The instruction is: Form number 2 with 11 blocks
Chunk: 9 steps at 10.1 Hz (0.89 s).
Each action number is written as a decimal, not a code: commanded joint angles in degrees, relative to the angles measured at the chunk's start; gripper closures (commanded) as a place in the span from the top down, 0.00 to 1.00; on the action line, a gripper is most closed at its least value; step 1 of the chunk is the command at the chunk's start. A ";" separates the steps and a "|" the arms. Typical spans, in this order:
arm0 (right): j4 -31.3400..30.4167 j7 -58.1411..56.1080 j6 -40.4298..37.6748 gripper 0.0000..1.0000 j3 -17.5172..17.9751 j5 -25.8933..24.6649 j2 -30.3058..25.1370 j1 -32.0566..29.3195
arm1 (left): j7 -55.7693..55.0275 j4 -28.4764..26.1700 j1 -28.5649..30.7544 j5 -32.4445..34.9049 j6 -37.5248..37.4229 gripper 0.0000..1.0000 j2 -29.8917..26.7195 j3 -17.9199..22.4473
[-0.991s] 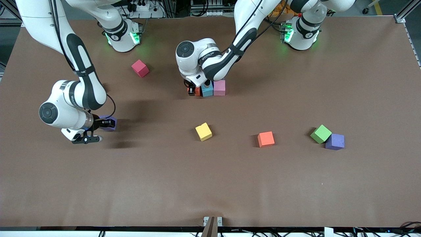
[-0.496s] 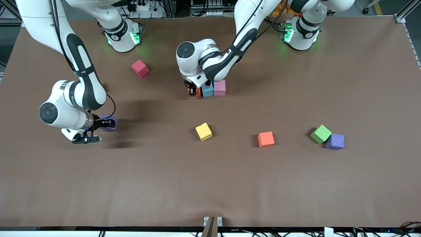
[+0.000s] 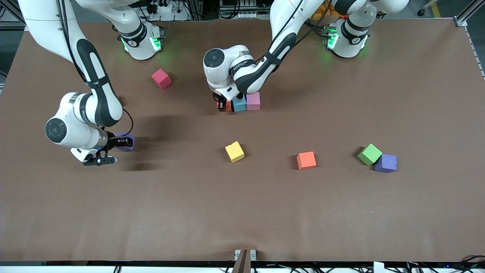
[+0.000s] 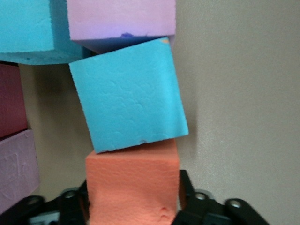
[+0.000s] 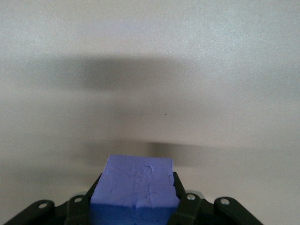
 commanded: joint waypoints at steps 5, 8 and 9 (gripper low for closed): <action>1.19 0.51 -0.43 0.00 0.01 0.67 0.01 1.26 | -5.41 1.42 -0.80 3.05 -0.15 1.00 -1.85 0.35; 4.96 4.79 -5.59 0.00 0.19 0.67 0.01 5.38 | -5.33 1.95 -0.72 2.61 -0.41 1.00 -4.22 0.17; 5.67 7.08 -6.92 0.00 0.19 0.67 0.01 7.23 | -5.07 1.95 -0.28 2.78 -1.37 1.00 -5.36 0.26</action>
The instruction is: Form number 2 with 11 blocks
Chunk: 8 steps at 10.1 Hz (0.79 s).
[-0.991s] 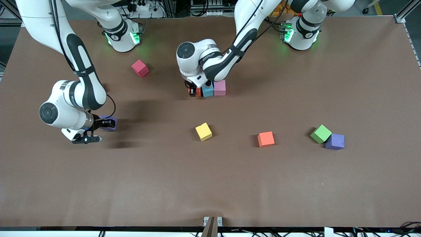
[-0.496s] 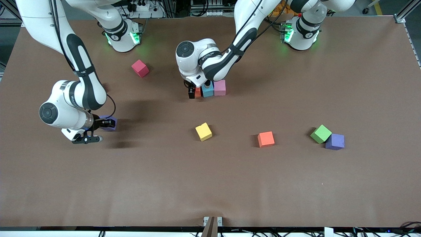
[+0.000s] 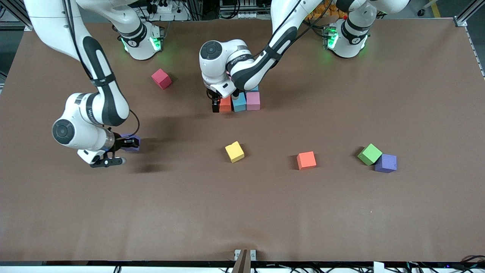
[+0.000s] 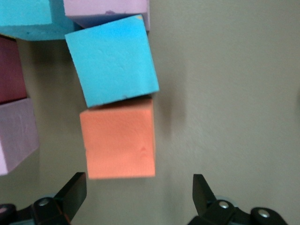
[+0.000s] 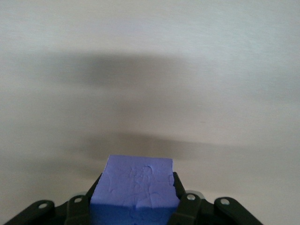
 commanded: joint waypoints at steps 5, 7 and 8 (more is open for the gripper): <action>2.50 9.83 -2.80 0.00 0.05 0.54 -0.24 7.51 | 4.43 -0.81 6.33 1.43 -6.39 1.00 -10.13 0.06; 3.63 13.69 -2.80 0.00 0.05 0.54 0.11 10.75 | 11.55 -0.81 10.55 1.43 -8.42 1.00 -12.42 -0.29; 4.16 15.54 -2.80 0.00 0.05 0.54 0.20 12.95 | 16.80 -0.81 12.31 1.43 -9.82 1.00 -13.21 -0.20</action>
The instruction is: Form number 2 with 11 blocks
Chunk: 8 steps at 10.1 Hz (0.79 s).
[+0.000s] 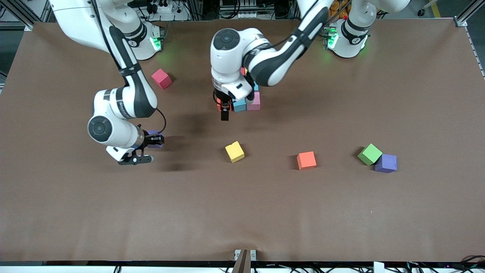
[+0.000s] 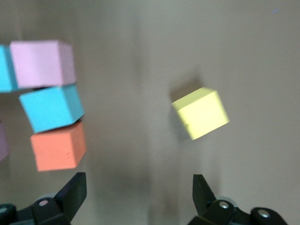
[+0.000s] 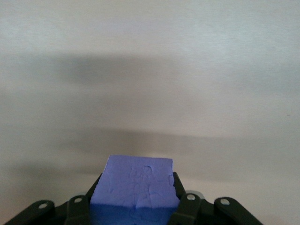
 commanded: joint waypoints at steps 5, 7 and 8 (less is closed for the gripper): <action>13.49 18.35 -1.07 0.00 -0.18 0.64 9.45 19.44 | 28.67 -1.06 15.41 1.31 -4.22 1.00 -4.17 -0.68; 16.60 22.07 -1.07 0.00 -0.10 0.64 11.16 21.67 | 38.08 -1.06 19.10 1.31 -5.28 1.00 -4.09 -0.68; 16.69 22.16 -0.81 0.00 1.56 0.64 11.16 21.76 | 43.60 -1.06 20.34 1.13 -5.37 1.00 -4.00 -0.68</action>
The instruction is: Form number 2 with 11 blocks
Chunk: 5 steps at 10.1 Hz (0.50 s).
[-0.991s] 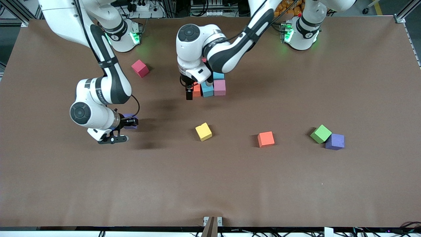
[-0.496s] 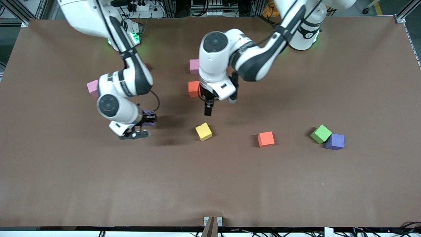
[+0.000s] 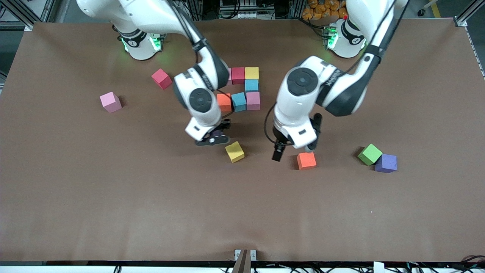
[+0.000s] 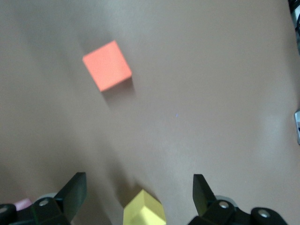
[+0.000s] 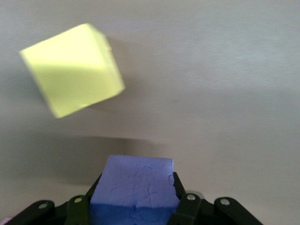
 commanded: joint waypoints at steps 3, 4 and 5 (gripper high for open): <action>0.88 -1.82 1.35 0.00 3.57 0.20 1.53 -1.30 | 23.39 0.04 2.51 -1.01 -1.54 1.00 0.09 -0.73; -3.66 -1.73 6.06 0.00 4.53 0.12 0.84 -1.12 | 27.09 1.87 2.51 -1.28 -1.54 1.00 1.75 -0.82; -6.75 -1.47 9.41 0.00 6.19 0.12 0.40 -1.29 | 30.09 3.20 2.34 -2.85 -1.45 1.00 3.34 -0.82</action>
